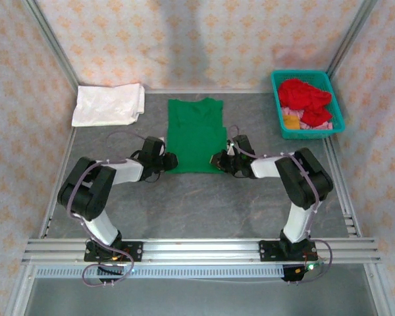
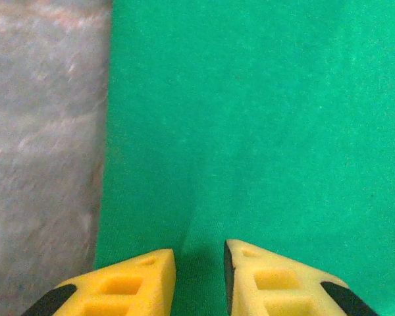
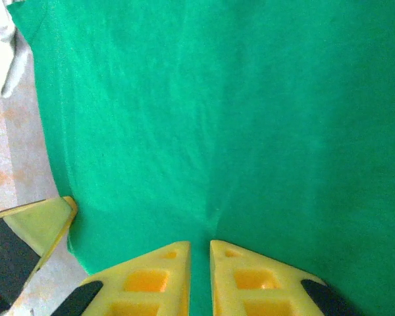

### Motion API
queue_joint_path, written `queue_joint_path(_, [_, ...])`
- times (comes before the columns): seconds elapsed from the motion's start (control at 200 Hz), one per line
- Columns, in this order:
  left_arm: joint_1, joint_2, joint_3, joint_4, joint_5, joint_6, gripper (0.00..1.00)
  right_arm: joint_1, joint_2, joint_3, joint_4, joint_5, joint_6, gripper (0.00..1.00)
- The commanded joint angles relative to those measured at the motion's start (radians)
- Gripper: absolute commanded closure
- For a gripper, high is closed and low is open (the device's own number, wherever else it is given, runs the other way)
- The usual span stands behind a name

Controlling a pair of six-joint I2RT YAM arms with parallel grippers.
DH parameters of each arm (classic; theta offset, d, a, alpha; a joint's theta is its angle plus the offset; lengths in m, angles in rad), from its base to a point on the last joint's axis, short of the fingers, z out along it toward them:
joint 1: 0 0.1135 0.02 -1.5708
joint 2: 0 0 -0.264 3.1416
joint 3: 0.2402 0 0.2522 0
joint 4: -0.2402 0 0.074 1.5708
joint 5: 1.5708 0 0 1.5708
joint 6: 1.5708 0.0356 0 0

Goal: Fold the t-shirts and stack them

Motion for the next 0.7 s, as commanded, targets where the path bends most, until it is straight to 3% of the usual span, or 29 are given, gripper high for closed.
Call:
queue_joint_path(0.0, [-0.006,-0.035,-0.077,-0.153,-0.046,-0.034,0.73,0.015,-0.049,-0.065,-0.122,0.069,-0.002,0.84])
queue_joint_path(0.27, [-0.059,-0.138,-0.141,-0.225,-0.09,-0.076,0.72,0.094,-0.124,-0.146,-0.114,0.122,0.055,0.84])
queue_joint_path(0.435, [-0.059,-0.277,-0.092,-0.35,-0.141,-0.085,0.67,0.094,-0.237,-0.114,-0.16,0.148,0.028,0.75])
queue_joint_path(0.591, [-0.052,-0.511,-0.147,-0.391,-0.218,-0.09,0.62,0.099,-0.411,-0.139,-0.161,0.264,-0.081,0.63])
queue_joint_path(0.616, [-0.05,-0.553,-0.173,-0.38,-0.223,-0.087,0.6,0.1,-0.437,-0.151,-0.159,0.29,-0.102,0.62])
queue_joint_path(0.671, [-0.034,-0.641,-0.227,-0.361,-0.219,-0.09,0.44,0.102,-0.486,-0.179,-0.158,0.334,-0.149,0.58])
queue_joint_path(0.696, [-0.025,-0.676,-0.25,-0.35,-0.205,-0.091,0.42,0.102,-0.504,-0.189,-0.163,0.351,-0.169,0.57])
